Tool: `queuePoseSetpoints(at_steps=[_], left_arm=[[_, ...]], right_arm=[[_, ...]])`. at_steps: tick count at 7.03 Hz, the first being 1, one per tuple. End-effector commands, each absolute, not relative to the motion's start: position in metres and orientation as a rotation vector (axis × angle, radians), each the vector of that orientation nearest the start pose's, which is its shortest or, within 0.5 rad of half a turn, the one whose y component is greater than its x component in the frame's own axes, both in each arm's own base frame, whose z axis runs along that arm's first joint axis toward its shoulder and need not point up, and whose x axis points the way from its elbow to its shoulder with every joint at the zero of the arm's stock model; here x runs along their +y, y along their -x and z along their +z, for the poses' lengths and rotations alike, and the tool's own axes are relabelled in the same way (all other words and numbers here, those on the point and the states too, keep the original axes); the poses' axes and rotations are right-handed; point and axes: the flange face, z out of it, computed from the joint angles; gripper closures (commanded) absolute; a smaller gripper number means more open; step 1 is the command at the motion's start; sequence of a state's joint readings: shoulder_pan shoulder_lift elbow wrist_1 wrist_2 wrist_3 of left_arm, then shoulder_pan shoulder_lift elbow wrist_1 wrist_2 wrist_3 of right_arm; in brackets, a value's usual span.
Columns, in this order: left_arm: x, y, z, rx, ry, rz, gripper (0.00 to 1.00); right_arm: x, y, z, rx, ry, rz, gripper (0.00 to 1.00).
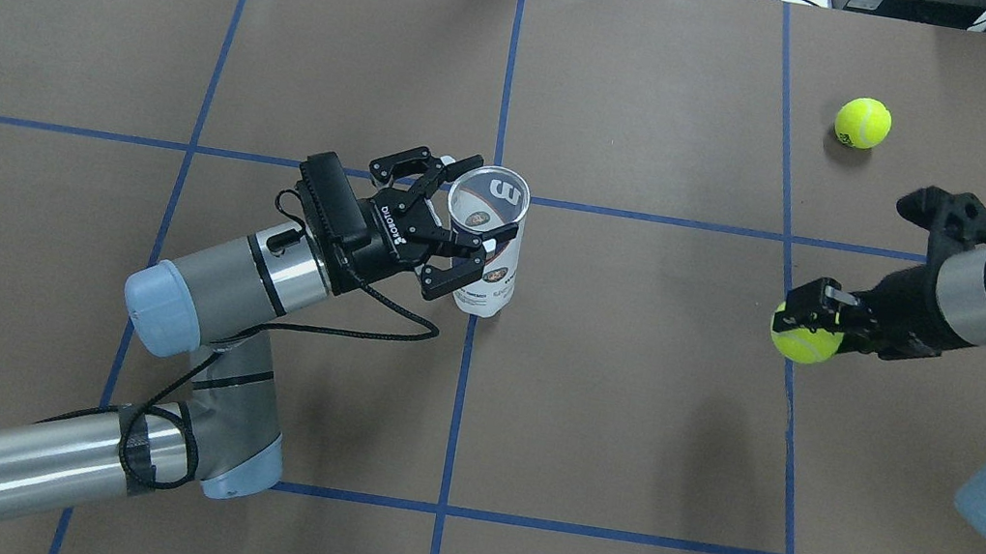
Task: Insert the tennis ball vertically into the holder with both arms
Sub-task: 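Carry the ball with the right gripper above the can's open top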
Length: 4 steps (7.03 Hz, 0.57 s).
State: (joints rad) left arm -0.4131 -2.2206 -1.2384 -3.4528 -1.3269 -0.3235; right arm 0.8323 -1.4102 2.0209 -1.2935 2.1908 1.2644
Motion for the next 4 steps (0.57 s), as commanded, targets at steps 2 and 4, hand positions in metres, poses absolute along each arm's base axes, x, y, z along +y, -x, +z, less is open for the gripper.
queuePoseSetpoints(at_steps=[2, 4], left_arm=[[-0.394, -0.539, 0.242, 1.364, -1.727, 0.232, 0.28], [-0.389, -0.542, 0.238, 1.353, -1.749, 0.249, 0.29]], right_arm=[[-0.459, 0.310, 0.190, -0.985, 0.065, 0.240, 1.00], [-0.458, 0.313, 0.168, -1.014, 0.043, 0.224, 1.00]])
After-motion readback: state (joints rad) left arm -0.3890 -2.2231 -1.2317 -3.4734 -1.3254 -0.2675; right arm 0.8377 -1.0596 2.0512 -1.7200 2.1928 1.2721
